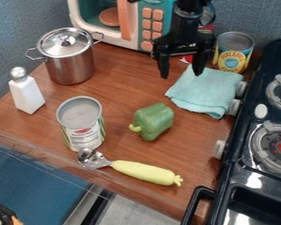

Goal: Moved the blue rag to the center of the table

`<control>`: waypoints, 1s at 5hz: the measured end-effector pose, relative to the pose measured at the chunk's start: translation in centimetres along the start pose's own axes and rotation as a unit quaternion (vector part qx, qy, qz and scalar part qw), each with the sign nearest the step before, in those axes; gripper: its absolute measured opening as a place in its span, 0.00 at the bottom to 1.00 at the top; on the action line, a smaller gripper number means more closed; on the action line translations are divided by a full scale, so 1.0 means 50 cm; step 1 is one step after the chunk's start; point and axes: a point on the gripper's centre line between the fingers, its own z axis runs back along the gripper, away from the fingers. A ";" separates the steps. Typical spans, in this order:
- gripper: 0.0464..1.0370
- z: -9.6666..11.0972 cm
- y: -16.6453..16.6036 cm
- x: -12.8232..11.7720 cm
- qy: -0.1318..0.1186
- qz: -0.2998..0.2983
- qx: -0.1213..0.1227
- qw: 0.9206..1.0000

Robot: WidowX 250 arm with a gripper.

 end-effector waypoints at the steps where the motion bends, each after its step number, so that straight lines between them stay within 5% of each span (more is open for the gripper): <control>1: 0.96 -0.016 -0.021 -0.016 -0.001 -0.014 0.000 1.000; 5: 0.96 -0.076 -0.055 -0.026 -0.007 -0.020 0.011 1.000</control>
